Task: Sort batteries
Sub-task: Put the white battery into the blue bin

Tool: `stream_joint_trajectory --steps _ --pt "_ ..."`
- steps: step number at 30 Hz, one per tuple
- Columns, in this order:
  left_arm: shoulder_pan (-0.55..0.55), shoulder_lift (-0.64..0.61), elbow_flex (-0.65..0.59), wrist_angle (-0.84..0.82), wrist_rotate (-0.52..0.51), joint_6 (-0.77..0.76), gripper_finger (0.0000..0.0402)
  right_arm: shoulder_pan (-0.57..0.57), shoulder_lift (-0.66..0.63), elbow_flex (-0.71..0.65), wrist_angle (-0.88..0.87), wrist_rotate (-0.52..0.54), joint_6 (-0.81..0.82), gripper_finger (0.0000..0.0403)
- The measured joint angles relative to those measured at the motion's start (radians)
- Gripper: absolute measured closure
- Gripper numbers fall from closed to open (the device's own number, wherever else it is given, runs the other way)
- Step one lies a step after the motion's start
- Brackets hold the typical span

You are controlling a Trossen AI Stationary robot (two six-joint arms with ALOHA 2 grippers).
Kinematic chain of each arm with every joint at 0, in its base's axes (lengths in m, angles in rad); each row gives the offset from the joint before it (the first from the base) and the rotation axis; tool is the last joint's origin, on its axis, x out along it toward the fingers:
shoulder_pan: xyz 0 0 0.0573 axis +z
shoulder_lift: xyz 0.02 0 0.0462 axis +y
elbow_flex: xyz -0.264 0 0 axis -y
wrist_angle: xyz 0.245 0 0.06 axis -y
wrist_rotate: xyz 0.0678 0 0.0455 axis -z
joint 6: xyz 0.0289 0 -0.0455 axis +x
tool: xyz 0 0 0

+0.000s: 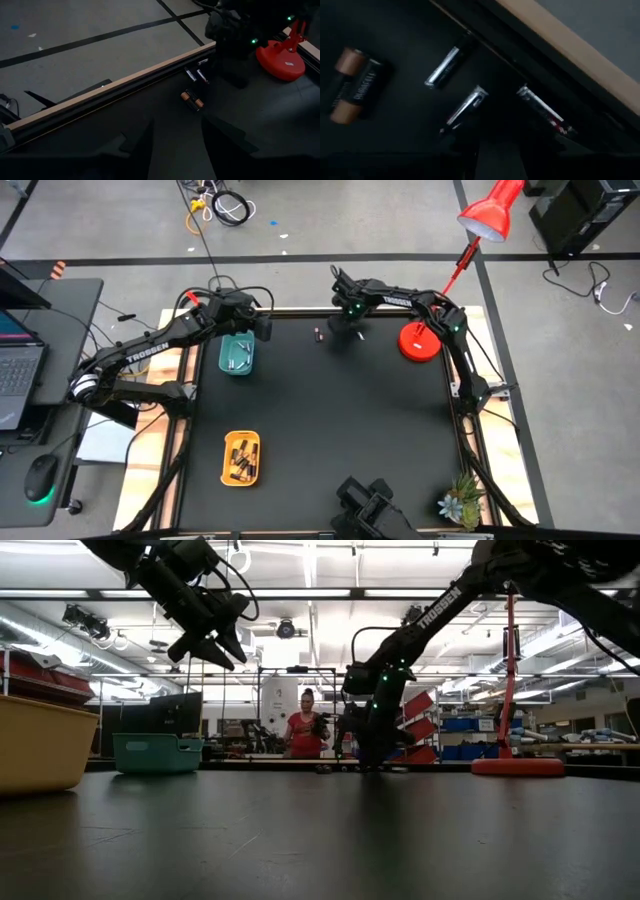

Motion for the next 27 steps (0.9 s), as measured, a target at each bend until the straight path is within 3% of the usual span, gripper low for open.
stream_joint_trajectory --steps 8,14,27 --pt "0.000 0.000 0.000 -0.003 0.000 0.000 0.0229 0.002 -0.044 -0.006 -0.111 -0.003 -0.067 0.0270" --pt "0.000 0.000 0.000 -0.006 0.005 0.001 0.0229 0.009 -0.159 -0.005 -0.312 -0.028 -0.255 0.0270" --pt "0.000 0.000 0.000 -0.005 0.005 0.027 0.0229 -0.014 -0.175 -0.166 -0.296 -0.060 -0.297 0.0270"
